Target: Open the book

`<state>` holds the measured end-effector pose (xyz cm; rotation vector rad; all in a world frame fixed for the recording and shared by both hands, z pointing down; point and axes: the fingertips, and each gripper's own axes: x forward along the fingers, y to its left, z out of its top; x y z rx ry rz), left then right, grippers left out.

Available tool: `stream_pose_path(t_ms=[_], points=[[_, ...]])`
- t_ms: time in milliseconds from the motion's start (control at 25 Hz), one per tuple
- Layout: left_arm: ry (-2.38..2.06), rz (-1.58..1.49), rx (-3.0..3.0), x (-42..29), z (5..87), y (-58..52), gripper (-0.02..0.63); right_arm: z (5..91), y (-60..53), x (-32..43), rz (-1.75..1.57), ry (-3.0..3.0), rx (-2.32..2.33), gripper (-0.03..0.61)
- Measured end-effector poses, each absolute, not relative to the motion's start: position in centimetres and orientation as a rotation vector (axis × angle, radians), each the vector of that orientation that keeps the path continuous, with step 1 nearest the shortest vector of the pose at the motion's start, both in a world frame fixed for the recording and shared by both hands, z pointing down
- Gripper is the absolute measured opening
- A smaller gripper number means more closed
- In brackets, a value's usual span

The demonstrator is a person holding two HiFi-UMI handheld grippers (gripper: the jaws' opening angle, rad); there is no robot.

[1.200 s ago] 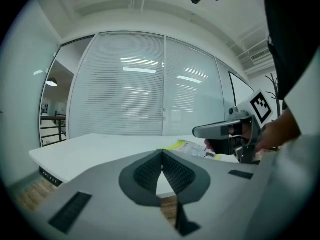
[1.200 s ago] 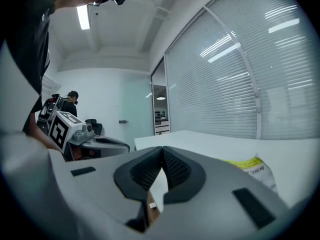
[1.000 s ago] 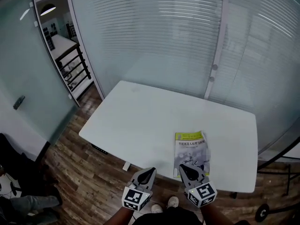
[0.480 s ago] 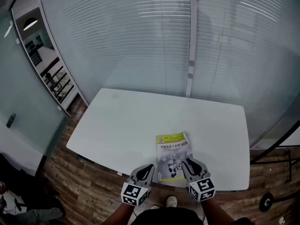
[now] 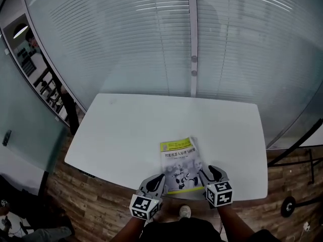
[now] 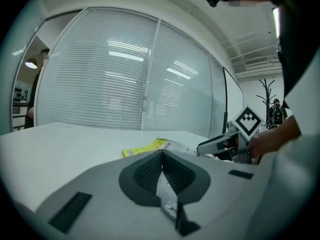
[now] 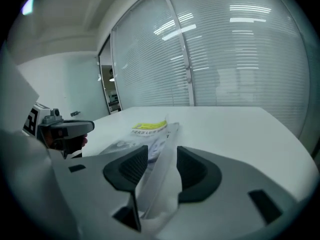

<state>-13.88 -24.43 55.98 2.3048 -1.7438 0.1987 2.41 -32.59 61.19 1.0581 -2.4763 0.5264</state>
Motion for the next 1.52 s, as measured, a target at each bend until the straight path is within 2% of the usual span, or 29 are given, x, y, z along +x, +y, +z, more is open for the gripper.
stream_pose_path(t_ms=[480,680,760,1040,1280,1520], points=[[-1.681,0.218,2.348,-16.7,56.3,-24.6,0.014,64.0,-32.5,0.8,0.802,-2.296,0.983,0.196],[-1.660,0.207,2.359,-17.3,56.1,-23.6,0.014,64.9,-32.0,1.1,0.840,-2.214,0.985,0.185],[-1.655,0.204,2.361,-17.6,55.9,-23.2,0.014,64.6,-31.9,1.1,0.840,-2.200,0.990,0.158],[-1.640,0.197,2.355,-19.0,56.3,-22.2,0.014,64.1,-31.9,0.7,0.626,-2.156,1.069,0.145],[-1.612,0.210,2.362,-20.1,57.1,-21.2,0.014,62.2,-31.8,0.7,0.494,-2.193,1.191,0.053],[-1.570,0.204,2.359,-21.0,57.0,-20.3,0.014,60.0,-31.2,-0.3,0.364,-2.206,1.267,0.031]])
